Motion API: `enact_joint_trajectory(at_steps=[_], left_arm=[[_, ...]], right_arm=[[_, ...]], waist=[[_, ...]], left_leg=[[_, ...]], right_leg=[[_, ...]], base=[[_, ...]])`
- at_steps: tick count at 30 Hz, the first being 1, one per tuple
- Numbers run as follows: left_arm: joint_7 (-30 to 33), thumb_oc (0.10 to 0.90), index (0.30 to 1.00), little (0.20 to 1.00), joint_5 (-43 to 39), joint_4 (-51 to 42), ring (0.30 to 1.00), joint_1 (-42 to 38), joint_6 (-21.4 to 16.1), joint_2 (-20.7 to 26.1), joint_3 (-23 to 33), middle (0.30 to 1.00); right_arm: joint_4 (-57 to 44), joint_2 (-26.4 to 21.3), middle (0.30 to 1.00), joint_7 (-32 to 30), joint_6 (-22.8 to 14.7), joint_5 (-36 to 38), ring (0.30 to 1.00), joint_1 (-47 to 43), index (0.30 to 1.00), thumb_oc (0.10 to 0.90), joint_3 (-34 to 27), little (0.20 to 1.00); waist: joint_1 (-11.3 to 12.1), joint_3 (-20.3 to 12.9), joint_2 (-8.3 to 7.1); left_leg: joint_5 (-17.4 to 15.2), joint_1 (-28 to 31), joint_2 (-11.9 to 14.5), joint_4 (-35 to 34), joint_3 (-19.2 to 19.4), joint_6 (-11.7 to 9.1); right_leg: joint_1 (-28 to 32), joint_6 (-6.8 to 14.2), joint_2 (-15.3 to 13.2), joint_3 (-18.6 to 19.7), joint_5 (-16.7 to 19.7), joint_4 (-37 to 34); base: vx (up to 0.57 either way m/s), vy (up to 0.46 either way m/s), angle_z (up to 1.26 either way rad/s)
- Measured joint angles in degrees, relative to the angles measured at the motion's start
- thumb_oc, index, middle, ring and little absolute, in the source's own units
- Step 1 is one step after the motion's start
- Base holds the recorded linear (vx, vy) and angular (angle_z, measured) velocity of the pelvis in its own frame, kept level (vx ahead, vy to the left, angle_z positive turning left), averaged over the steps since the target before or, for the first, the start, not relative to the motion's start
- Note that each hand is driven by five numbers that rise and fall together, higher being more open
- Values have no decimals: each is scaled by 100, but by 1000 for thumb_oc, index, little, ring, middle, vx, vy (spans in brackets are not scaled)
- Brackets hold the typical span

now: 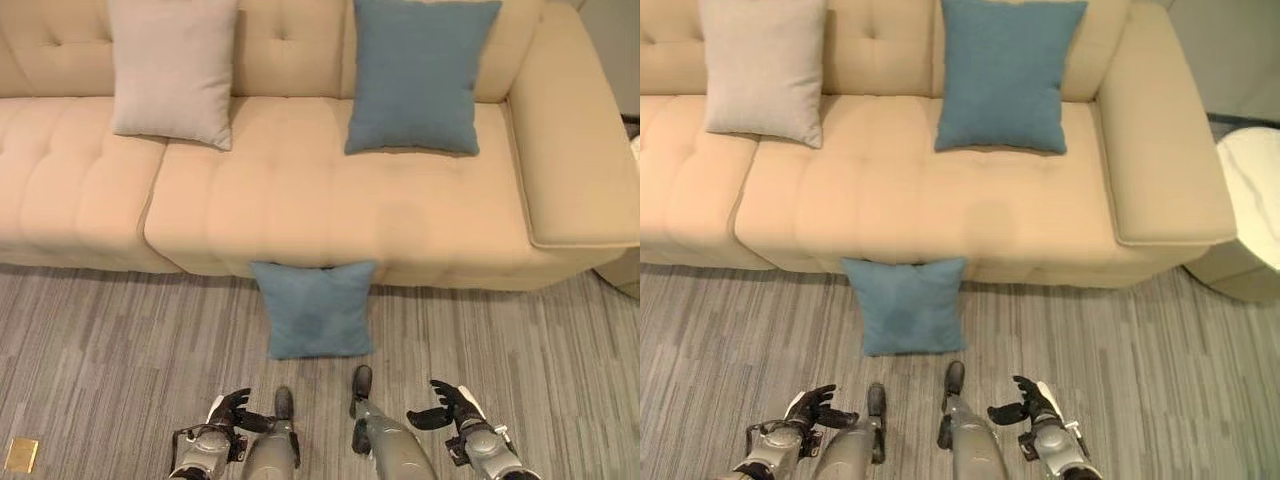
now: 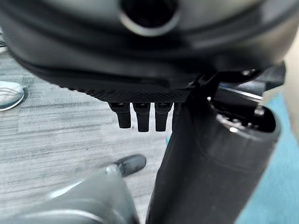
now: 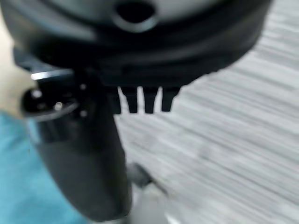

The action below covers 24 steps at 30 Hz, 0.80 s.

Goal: Pick up all the scattered cushions and arrange them neatly on the sofa.

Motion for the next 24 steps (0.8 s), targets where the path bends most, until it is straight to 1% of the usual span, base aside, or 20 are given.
enact_joint_trajectory(at_steps=[1,3,4,5,6,8,9,10,14,15,18,21,23,24], left_arm=[[-1,800,900,900,-89,-33,900,94,-21,3,73,900],[2,800,900,900,-100,-25,900,43,-27,7,61,900],[1,800,900,900,-98,-20,900,9,-24,5,45,900],[3,800,900,900,-100,-5,900,-9,-18,13,56,900],[7,800,900,900,-99,-18,900,-19,-14,21,57,900],[11,800,900,900,-101,-32,900,-58,-10,31,50,900],[26,800,900,900,-112,-148,900,-148,-10,62,25,900],[53,800,900,900,-113,-225,900,-171,-13,99,22,900],[201,800,900,900,-122,-657,900,-203,-23,306,-7,900],[258,800,900,900,-138,-716,900,-244,-41,380,-8,900],[431,800,900,900,-296,-944,900,-363,-131,529,-4,900],[562,800,900,900,-446,-1095,900,-491,-225,577,-1,900],[736,800,900,900,-693,-1265,900,-690,-268,566,-16,900],[794,800,900,900,-775,-1289,900,-855,-332,560,-15,900]], right_arm=[[8,38,900,-29,37,-3,900,48,900,800,-6,900],[-23,12,900,-31,-4,-4,900,32,900,800,-10,900],[-21,8,900,-30,2,-7,900,7,900,800,0,900],[-45,31,900,-30,1,-19,900,-53,900,800,17,900],[-88,43,900,-31,-26,-27,900,-111,900,800,54,900],[-104,50,900,-36,-22,-28,900,-155,900,800,88,900],[-201,59,900,-32,-5,-29,900,-198,900,800,130,900],[-309,60,900,-31,-19,-29,900,-213,900,800,166,900],[-732,63,900,-33,-23,-31,900,-359,900,800,234,900],[-815,67,900,-44,-72,-31,900,-477,900,800,247,900],[-1102,34,900,-182,-88,-40,900,-820,900,800,332,900],[-1177,28,900,-279,-173,-50,900,-1165,900,800,348,900],[-1173,-16,900,-480,-184,-76,900,-1687,900,800,472,900],[-1172,-39,900,-569,-201,-81,900,-1869,900,800,457,900]], waist=[[48,-14,-54],[18,-28,-84],[-19,-22,-79],[-36,5,-125],[-8,15,-146],[-45,33,-170],[-48,85,-222],[-92,158,-231],[-77,370,-250],[-61,435,-245],[65,554,-235],[94,694,-223],[146,717,-197],[149,815,-182]], left_leg=[[28,-47,3,38,-6,-38],[55,-155,-104,-109,17,-62],[54,-219,-138,-124,19,-40],[48,-238,-197,-167,6,76],[189,-217,-215,-200,58,115],[238,-238,-231,-185,154,153],[291,-301,-290,-161,303,271],[293,-359,-345,-143,315,301],[285,-481,-444,-147,330,355],[292,-527,-454,-147,329,365],[321,-715,-445,-140,333,388],[333,-878,-431,-75,317,390],[333,-1336,-415,108,301,390],[341,-1492,-410,179,288,398]], right_leg=[[195,66,101,107,232,-442],[255,16,113,136,429,-765],[266,72,156,187,515,-862],[259,96,176,327,570,-929],[199,126,180,433,623,-922],[139,159,163,477,649,-914],[8,198,92,540,729,-909],[-33,226,30,532,763,-911],[-151,275,-63,535,795,-931],[-195,287,-74,531,803,-930],[-386,310,-65,533,836,-927],[-501,292,-55,511,861,-919],[-930,293,-60,474,862,-779],[-1085,274,-62,470,875,-712]], base=[[82,112,-18],[75,189,-21],[46,195,-33],[3,118,-65],[-2,109,-64],[-4,81,-34],[4,89,-18],[3,55,-15],[-1,42,2],[-37,26,0],[-49,-11,-1],[-77,-24,5],[-120,-36,4],[-60,-64,6]])
